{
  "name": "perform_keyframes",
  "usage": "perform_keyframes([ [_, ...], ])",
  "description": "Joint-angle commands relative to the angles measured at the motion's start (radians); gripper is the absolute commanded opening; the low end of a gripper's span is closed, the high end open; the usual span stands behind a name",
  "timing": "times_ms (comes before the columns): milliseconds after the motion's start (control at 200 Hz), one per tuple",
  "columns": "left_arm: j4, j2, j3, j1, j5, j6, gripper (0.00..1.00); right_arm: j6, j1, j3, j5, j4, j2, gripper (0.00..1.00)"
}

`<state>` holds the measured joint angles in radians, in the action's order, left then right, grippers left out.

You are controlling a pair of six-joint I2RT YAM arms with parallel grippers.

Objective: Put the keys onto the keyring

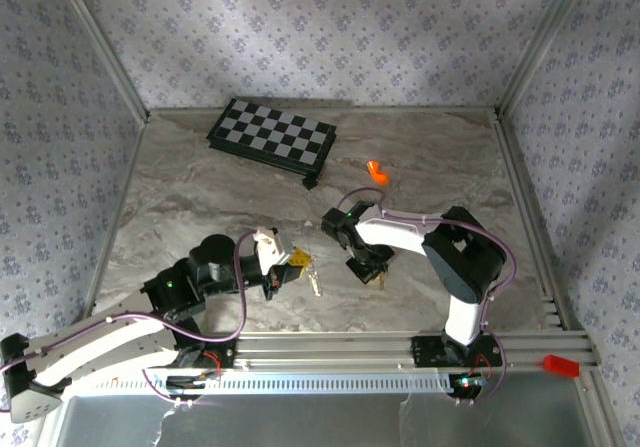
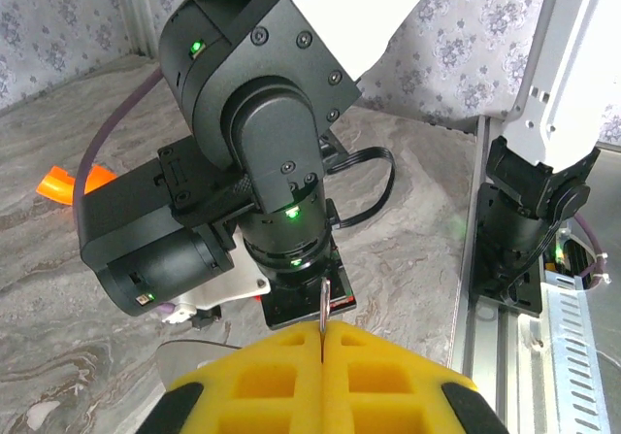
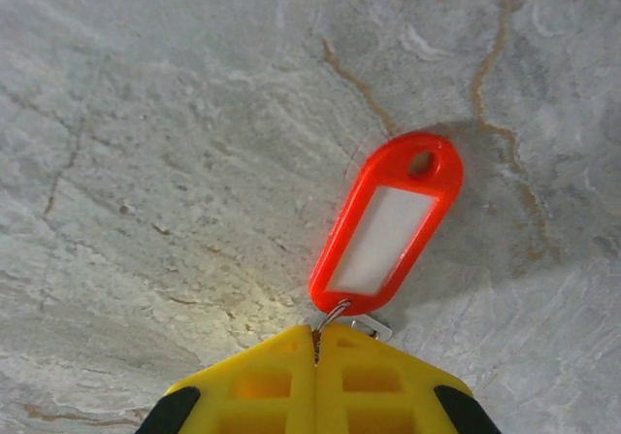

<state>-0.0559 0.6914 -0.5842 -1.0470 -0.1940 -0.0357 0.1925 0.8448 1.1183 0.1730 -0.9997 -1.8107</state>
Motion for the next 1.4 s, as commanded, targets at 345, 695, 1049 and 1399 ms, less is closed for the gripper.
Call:
perform_keyframes([
  [345, 0.044, -0.025, -0.022, 0.007, -0.023, -0.030, 0.00, 0.019, -0.003, -0.023, -0.064, 0.016, 0.197, 0.00],
  [695, 0.012, -0.131, 0.015, 0.008, 0.006, -0.049, 0.00, -0.083, 0.050, -0.148, -0.209, 0.282, 0.545, 0.00],
  [1049, 0.038, -0.194, 0.014, 0.005, -0.096, -0.022, 0.00, -0.147, 0.060, -0.219, -0.555, 0.542, 0.951, 0.00],
  [1399, -0.020, -0.273, -0.032, -0.010, -0.175, 0.011, 0.00, -0.252, 0.114, -0.050, -0.748, 0.503, 0.916, 0.00],
])
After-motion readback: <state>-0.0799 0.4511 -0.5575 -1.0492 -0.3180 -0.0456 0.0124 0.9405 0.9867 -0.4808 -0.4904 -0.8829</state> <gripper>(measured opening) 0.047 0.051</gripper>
